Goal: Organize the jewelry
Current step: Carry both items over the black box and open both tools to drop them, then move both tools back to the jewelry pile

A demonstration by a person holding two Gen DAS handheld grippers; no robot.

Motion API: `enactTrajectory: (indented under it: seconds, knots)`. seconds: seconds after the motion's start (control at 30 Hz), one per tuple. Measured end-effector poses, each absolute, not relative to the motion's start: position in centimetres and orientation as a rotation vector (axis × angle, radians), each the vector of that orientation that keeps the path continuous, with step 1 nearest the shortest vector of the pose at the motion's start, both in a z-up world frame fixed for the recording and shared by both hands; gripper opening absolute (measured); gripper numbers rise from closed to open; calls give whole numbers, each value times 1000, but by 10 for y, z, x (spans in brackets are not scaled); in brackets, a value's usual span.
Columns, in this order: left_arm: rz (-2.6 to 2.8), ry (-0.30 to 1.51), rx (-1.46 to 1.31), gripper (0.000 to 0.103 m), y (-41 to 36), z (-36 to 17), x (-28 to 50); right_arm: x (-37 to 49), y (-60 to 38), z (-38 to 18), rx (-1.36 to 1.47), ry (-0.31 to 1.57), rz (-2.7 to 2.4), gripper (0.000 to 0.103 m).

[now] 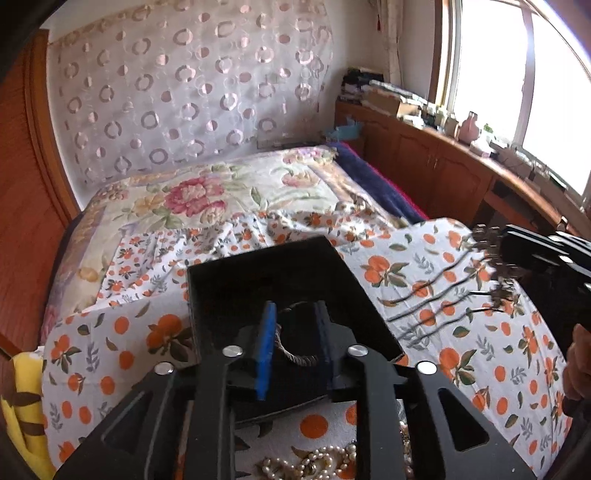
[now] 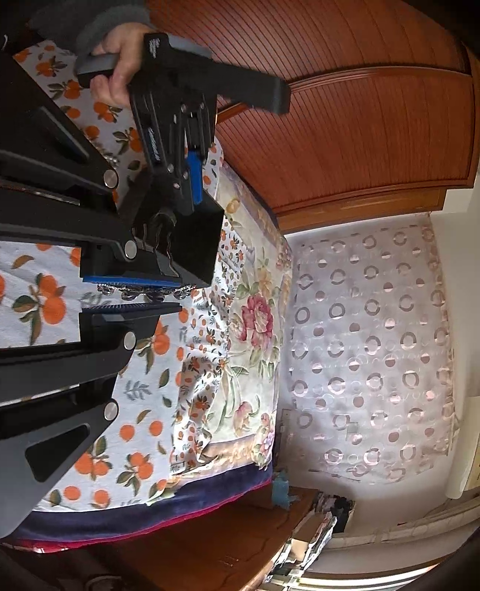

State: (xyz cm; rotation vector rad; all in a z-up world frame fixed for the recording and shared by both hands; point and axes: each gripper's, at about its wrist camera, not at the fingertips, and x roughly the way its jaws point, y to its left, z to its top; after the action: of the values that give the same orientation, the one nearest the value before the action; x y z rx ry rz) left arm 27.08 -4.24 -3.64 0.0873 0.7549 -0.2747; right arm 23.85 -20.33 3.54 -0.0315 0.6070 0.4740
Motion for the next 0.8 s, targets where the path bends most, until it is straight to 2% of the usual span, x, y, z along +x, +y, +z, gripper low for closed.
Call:
enactTrajectory:
  seconds: [0.1,0.13,0.23,0.33,0.43,0.47,0.53,0.8]
  knots:
    - [-264,732,67,27,-29,-31,259,245,-196,37,-30,605,484,10]
    - [-260,728,60,33,-25,-30,256,248,-192,37,-30,602,492,10]
    - [-238,719,48,36,-9,-29,245,255,-180,38,-33,601,510,9]
    - [-210,714,47,48,5,-30,234,262,-164,35,-49,609,527,9]
    - [-185,709,45,53,18,-31,225,271,-146,28,-60,626,547,9]
    - [-181,709,41,57,22,-32,222,274,-140,24,-64,636,552,9]
    - [-170,705,34,60,29,-34,217,281,-127,17,-81,655,554,9]
    - [-154,708,3,61,45,-40,201,298,-100,-12,-80,761,601,10]
